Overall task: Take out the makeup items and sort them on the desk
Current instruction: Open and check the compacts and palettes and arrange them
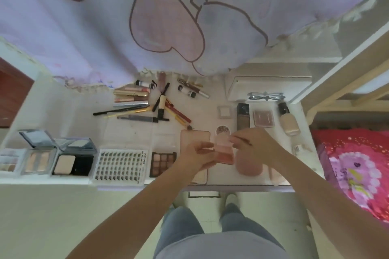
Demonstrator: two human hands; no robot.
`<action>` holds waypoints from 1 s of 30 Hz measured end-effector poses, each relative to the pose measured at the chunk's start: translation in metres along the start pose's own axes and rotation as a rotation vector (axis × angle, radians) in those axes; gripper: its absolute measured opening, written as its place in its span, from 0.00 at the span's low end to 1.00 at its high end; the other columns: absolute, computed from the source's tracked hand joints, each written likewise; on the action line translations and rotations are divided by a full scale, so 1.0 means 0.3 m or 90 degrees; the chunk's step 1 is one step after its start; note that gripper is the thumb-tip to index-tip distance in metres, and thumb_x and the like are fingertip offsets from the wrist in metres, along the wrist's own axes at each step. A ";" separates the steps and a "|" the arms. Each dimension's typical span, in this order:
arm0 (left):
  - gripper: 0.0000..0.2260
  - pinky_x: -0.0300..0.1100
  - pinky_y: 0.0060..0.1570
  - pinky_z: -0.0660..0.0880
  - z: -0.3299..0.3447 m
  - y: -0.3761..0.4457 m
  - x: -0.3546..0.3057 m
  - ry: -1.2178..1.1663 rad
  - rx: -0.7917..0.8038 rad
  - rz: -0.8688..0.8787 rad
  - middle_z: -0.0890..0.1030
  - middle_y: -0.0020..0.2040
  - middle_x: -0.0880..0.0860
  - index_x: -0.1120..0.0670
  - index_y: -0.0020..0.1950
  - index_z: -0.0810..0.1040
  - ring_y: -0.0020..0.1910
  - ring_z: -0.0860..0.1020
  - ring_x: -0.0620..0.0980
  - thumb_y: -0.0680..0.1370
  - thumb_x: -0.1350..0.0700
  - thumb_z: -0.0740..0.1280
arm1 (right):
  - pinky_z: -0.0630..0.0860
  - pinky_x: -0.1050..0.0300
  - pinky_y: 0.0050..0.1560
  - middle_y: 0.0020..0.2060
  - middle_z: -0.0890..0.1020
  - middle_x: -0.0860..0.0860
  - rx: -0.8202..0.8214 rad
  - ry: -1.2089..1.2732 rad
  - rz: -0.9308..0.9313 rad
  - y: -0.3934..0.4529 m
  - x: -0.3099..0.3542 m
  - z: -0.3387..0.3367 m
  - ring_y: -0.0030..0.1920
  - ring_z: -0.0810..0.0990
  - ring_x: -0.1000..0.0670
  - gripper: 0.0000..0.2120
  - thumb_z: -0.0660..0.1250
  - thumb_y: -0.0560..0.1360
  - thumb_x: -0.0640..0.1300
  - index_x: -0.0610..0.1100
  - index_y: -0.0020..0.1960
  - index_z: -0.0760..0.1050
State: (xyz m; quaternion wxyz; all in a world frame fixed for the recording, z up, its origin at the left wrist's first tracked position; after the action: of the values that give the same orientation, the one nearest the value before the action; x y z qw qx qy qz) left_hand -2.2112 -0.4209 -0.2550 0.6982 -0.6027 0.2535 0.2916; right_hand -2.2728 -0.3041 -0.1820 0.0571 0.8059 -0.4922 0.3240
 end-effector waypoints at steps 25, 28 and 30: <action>0.16 0.39 0.53 0.70 0.185 0.033 0.158 0.673 -0.390 0.025 0.74 0.58 0.56 0.59 0.63 0.69 0.58 0.73 0.53 0.76 0.68 0.56 | 0.73 0.74 0.28 0.48 0.81 0.35 0.239 0.188 0.027 0.107 -0.251 0.219 0.24 0.77 0.62 0.12 0.58 0.78 0.37 0.32 0.55 0.75; 0.14 0.39 0.54 0.70 0.192 0.037 0.160 0.683 -0.389 0.018 0.73 0.58 0.57 0.60 0.62 0.69 0.58 0.72 0.53 0.77 0.67 0.56 | 0.73 0.70 0.29 0.45 0.81 0.35 0.232 0.159 0.006 0.110 -0.244 0.202 0.23 0.76 0.64 0.13 0.59 0.78 0.40 0.33 0.56 0.76; 0.13 0.39 0.54 0.69 0.190 0.039 0.161 0.680 -0.390 0.016 0.73 0.59 0.57 0.60 0.61 0.69 0.59 0.72 0.53 0.77 0.66 0.57 | 0.73 0.64 0.44 0.51 0.81 0.39 0.228 0.093 -0.051 0.104 -0.230 0.181 0.43 0.82 0.56 0.15 0.60 0.78 0.43 0.36 0.60 0.74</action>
State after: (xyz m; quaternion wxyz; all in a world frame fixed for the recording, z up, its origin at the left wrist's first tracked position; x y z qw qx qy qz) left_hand -2.1855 -0.3586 -0.2888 0.2667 -0.8357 0.4797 0.0170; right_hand -2.2947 -0.2901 -0.2716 -0.0386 0.7964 -0.3891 0.4614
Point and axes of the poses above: each hand's wrist, its own y-axis towards the middle knuckle, its own z-axis out of the palm, x = y × z, the point moved 8 cm from there along y, towards the middle knuckle
